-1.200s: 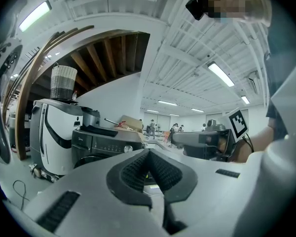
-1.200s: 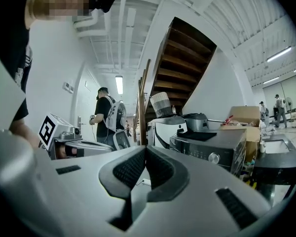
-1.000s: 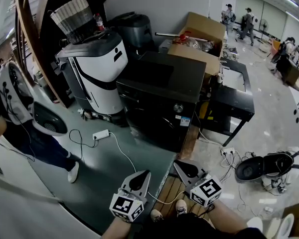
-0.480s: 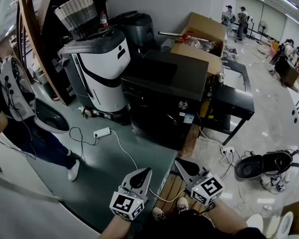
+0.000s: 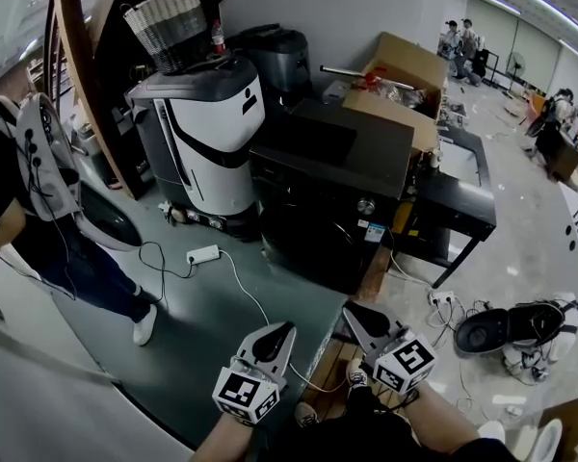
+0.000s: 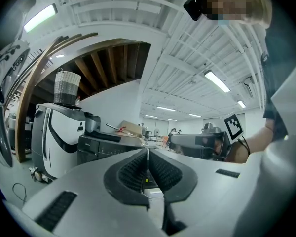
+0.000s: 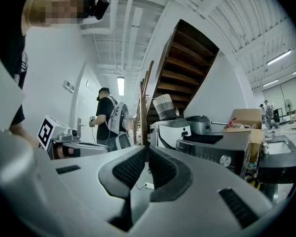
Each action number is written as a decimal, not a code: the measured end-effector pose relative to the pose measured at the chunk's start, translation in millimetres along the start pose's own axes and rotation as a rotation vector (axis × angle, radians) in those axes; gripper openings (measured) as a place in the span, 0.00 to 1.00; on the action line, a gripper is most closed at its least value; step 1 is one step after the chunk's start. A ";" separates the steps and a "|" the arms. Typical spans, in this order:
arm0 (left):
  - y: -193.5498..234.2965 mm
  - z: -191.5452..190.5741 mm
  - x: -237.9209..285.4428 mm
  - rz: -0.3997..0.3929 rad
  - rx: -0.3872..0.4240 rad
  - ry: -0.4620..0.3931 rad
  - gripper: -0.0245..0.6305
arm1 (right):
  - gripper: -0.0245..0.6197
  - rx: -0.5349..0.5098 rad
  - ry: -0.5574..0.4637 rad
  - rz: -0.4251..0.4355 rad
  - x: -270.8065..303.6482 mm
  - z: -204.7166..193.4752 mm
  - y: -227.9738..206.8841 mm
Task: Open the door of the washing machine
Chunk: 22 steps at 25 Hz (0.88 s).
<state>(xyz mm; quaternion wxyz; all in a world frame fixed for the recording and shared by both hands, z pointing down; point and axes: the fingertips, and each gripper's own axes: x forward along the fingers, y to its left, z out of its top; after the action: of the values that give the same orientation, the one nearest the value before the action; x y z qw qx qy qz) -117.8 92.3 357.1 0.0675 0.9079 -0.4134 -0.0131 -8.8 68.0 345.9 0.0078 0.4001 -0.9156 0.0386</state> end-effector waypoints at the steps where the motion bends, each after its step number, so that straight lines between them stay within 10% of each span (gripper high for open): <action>1: 2.0 0.9 -1.5 0.005 0.002 -0.003 0.05 | 0.07 -0.002 -0.001 0.005 1.9 0.0 1.4; 12: 10.5 -1.5 16.3 0.049 0.004 -0.006 0.07 | 0.24 0.005 -0.023 -0.003 13.6 -6.3 -31.1; 22: 30.9 0.6 81.7 0.075 -0.009 -0.026 0.32 | 0.28 -0.013 0.005 -0.036 42.0 -13.4 -115.4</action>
<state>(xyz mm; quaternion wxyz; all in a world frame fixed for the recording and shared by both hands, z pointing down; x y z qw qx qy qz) -87.3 10.7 363.3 0.0663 0.8914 -0.4478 -0.0243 47.0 -39.8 368.6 0.0134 0.4163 -0.9085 0.0333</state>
